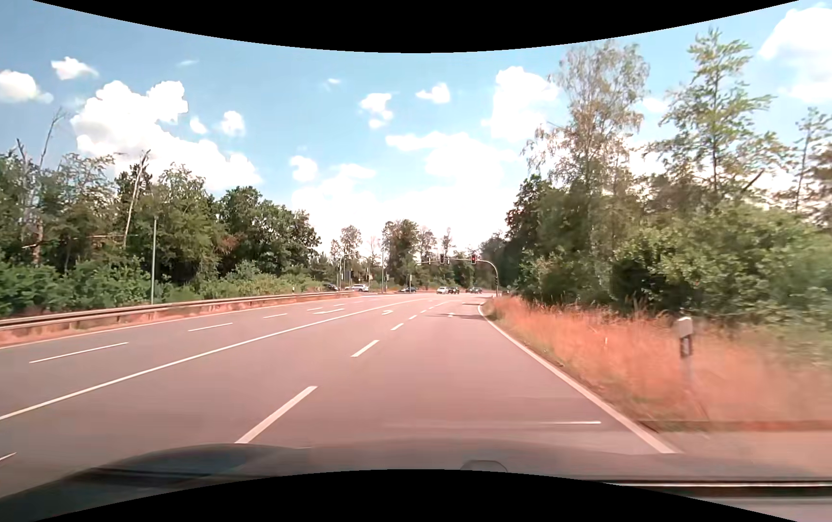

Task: Follow the waypoints while adhering to traffic rules and regulations

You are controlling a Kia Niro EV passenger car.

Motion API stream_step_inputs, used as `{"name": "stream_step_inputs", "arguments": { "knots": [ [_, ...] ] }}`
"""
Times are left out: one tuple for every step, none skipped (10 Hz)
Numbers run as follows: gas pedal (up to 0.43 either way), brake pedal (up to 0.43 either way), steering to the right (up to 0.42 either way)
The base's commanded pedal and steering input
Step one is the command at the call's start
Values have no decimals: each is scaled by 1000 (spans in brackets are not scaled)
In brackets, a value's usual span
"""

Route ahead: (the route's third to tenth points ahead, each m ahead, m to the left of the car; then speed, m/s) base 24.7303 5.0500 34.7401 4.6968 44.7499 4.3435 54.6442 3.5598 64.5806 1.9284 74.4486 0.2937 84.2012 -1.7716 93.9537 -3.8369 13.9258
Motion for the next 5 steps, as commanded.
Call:
{"name": "stream_step_inputs", "arguments": {
  "knots": [
    [0, 134, 0],
    [0, 165, -1],
    [0, 183, 0],
    [0, 189, 0],
    [0, 195, 2]
  ]
}}
